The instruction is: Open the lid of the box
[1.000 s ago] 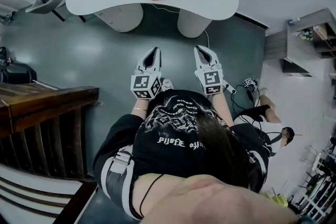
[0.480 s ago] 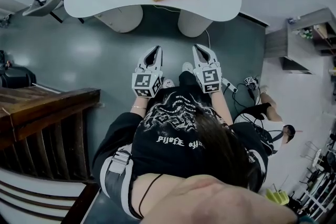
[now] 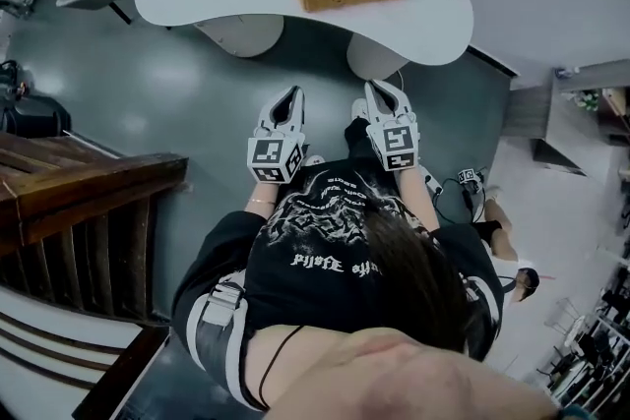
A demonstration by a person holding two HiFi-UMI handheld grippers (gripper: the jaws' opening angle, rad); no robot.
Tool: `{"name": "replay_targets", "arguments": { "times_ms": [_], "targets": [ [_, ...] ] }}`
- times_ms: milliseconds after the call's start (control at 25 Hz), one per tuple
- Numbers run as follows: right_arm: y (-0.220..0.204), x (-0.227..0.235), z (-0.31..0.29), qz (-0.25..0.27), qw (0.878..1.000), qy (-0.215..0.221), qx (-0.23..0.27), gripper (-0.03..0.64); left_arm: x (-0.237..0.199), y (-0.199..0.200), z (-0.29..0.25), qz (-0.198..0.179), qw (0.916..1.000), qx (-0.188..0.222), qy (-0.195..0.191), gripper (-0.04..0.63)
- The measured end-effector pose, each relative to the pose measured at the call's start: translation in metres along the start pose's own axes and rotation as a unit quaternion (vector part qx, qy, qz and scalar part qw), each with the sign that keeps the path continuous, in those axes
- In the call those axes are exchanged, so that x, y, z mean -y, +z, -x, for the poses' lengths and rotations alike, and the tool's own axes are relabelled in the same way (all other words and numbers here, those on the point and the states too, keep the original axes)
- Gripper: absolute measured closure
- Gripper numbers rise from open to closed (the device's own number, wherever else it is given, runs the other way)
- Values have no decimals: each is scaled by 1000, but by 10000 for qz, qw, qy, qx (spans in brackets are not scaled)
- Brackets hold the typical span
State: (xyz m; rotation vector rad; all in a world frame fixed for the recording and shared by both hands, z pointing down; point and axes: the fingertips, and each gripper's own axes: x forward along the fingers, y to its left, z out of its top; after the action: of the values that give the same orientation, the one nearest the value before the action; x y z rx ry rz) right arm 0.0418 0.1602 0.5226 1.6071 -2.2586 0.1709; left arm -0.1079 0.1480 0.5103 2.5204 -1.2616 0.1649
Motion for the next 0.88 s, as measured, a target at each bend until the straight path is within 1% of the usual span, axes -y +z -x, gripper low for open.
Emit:
{"name": "replay_targets", "arguments": {
  "times_ms": [200, 480, 880],
  "targets": [
    [8, 35, -38, 88, 9996, 252, 5, 591, -6, 10, -38, 18, 9995, 49, 317, 566],
    [30, 76, -90, 178, 9973, 698, 122, 591, -9, 31, -98, 62, 9981, 136, 605, 566],
    [42, 128, -135, 431, 9893, 1363, 281, 591, 1, 40, -167, 74, 9933, 183, 1135, 566]
  ]
}}
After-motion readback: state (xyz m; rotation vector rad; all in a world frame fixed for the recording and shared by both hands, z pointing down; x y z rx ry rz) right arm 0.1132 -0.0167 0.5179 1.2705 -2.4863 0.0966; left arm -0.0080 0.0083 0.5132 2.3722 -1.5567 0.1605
